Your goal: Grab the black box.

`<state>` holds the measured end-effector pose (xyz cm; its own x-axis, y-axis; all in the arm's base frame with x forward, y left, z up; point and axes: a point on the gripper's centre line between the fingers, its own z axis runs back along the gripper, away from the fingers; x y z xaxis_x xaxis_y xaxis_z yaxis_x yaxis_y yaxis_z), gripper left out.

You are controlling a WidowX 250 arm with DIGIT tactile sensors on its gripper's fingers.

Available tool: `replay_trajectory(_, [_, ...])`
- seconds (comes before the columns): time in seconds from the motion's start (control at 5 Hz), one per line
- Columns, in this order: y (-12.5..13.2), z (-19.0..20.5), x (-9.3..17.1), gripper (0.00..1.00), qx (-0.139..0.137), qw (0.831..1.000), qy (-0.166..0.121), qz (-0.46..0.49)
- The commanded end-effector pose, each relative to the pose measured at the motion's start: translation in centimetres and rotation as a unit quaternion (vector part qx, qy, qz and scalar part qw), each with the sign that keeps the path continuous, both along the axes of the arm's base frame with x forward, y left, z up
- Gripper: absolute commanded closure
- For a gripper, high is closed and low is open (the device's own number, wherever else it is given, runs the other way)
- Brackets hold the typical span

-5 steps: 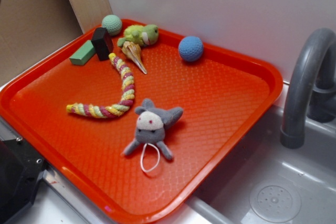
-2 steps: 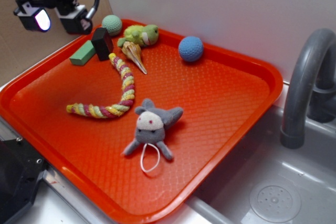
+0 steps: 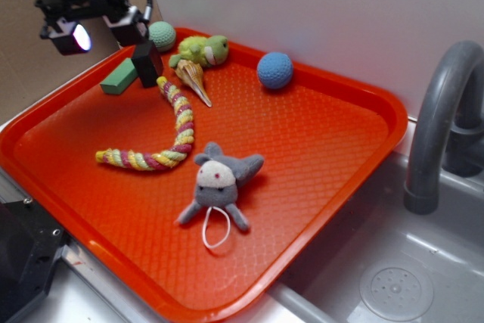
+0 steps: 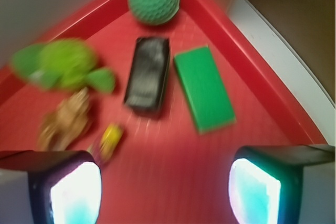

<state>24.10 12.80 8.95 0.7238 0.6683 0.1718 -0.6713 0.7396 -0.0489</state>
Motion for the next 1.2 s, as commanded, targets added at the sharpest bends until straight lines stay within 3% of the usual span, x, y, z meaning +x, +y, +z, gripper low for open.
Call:
replay_trajectory(0.0, [1.7,-2.0,3.8,0.0,0.023,1.0,-0.018,-0.004])
replay_trajectory(0.2, [1.1,-3.6,5.0,0.0,0.01,1.0,-0.005,0.001])
replay_trajectory(0.4, [0.4,-4.6,4.8,1.0,0.026,0.999,0.026,-0.002])
replay_trajectory(0.6, [0.4,-3.8,4.9,1.0,0.028,0.999,0.017,-0.015])
replay_trajectory(1.0, [-1.1,2.5,3.9,1.0,0.003,0.996,-0.017,-0.086])
